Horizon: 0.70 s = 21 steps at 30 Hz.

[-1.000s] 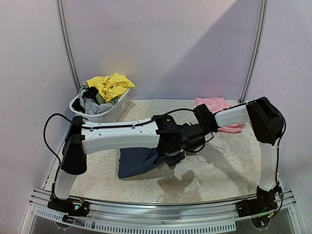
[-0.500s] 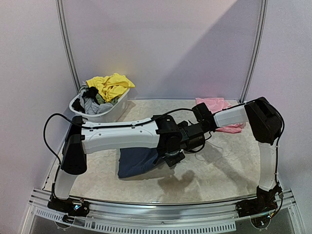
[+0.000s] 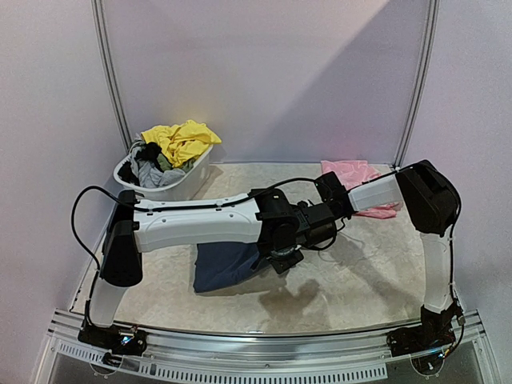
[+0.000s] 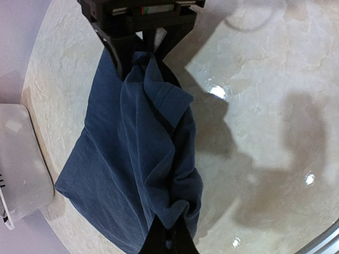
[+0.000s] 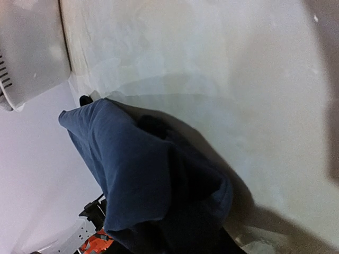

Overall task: Fold and stack the mixed laundry pile
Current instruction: Pass from the left arm to the right

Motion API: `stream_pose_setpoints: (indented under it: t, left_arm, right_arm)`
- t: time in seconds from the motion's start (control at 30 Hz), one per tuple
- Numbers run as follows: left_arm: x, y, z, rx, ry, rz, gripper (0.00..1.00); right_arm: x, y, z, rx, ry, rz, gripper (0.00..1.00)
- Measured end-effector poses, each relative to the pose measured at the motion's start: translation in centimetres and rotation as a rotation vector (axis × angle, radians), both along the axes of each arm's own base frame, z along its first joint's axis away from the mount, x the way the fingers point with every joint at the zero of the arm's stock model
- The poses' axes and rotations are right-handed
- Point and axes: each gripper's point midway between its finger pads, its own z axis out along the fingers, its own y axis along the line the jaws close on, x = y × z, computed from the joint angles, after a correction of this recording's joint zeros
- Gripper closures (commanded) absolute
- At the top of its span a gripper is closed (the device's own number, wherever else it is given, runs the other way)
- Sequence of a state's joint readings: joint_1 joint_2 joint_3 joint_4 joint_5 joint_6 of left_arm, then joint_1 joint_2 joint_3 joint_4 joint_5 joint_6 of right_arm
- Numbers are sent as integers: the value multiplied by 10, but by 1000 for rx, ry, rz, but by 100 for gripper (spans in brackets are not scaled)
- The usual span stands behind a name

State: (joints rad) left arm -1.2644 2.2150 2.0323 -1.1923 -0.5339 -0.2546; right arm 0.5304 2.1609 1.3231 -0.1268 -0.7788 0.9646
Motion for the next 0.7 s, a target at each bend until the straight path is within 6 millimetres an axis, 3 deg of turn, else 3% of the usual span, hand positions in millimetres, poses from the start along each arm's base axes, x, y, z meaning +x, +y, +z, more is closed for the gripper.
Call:
stream_pose_setpoints:
  t: [0.07,0.1,0.2,0.27,0.3,0.47,0.7]
  left_arm:
    - [0,0,0,-1,2,0,95]
    - [0,0,0,-1,3,-1,85]
    - [-3,-1,-2,-1,19,-12,34]
    - [-10,-5,-4,-23,63,-20,8]
    - [-12,-6,-4,-32,80,-24,2]
    - [-32,-4,16,-129,158,-48,0]
    - [-50,35,61,-264,167,5,0]
  right_arm:
    - [0,-1,-4,-6,9,-4,79]
    - [0,-1,-6,-9,13,-5,86]
    - [0,-1,-8,-13,17,-7,98]
    - [2,0,-7,-15,14,-6,100]
    - [2,0,-6,-18,13,-4,100]
    - [4,-1,-2,-47,-1,14,100]
    - [6,-11,1,-155,-47,67,100]
